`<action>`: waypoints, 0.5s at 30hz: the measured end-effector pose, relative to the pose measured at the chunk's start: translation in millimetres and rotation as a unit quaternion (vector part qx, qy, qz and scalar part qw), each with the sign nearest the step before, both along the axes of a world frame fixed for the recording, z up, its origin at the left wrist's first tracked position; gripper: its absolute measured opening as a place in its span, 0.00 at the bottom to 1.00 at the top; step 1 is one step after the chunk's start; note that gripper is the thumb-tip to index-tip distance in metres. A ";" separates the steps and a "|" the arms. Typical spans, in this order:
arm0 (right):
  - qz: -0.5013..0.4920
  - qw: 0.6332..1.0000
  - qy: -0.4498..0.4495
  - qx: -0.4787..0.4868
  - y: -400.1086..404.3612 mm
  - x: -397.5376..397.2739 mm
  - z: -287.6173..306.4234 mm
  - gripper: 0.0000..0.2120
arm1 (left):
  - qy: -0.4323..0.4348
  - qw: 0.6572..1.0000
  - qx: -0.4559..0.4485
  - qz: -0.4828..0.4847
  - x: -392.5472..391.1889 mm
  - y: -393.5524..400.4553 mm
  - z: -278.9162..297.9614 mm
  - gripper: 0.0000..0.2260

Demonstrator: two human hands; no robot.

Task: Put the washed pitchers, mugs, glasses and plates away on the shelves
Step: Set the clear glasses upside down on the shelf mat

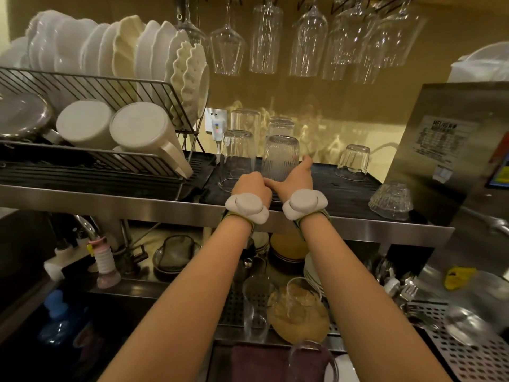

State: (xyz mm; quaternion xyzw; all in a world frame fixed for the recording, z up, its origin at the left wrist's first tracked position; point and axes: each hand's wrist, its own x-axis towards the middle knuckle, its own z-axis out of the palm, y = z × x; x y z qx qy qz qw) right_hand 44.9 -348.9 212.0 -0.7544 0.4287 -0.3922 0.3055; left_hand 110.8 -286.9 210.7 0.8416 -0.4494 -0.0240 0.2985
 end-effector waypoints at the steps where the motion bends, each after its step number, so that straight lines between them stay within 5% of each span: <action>1: 0.000 1.000 -0.006 -0.001 2.9 -2.3 -1.6 0.52 | 0.001 1.000 -0.002 0.003 -1.7 1.3 -0.9 0.09; 10: -0.018 0.989 -0.131 -0.073 29.7 -38.2 -15.9 0.18 | -0.008 0.994 -0.108 0.022 -14.2 12.6 -9.4 0.19; 15: -0.011 0.974 -0.207 -0.087 52.4 -64.8 -35.8 0.07 | -0.037 0.982 -0.183 0.041 -30.9 28.1 -32.4 0.21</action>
